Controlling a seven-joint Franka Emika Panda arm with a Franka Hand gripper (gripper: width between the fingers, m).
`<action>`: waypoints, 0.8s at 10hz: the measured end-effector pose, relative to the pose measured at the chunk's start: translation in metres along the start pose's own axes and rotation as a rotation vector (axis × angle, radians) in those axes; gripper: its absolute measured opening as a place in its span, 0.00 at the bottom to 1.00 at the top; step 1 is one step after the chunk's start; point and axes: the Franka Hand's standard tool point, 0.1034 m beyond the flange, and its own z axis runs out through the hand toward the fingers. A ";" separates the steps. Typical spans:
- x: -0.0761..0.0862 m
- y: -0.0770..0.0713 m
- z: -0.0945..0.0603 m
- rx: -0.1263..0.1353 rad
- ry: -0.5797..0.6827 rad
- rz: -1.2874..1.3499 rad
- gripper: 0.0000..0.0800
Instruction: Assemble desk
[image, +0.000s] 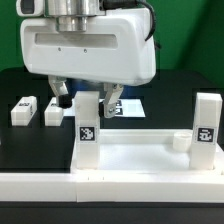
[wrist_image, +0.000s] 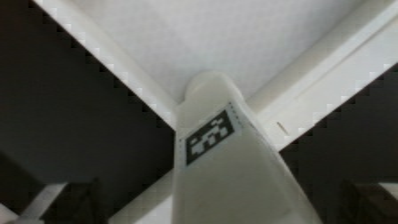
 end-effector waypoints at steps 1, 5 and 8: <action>0.000 0.000 0.000 -0.007 0.001 -0.101 0.81; 0.006 -0.006 -0.006 -0.052 0.005 -0.615 0.81; 0.005 -0.006 -0.005 -0.050 0.007 -0.491 0.36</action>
Offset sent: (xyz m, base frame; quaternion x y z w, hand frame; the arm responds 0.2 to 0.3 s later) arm 0.0085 0.0180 0.0079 0.0332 -0.0103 -0.3335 0.9421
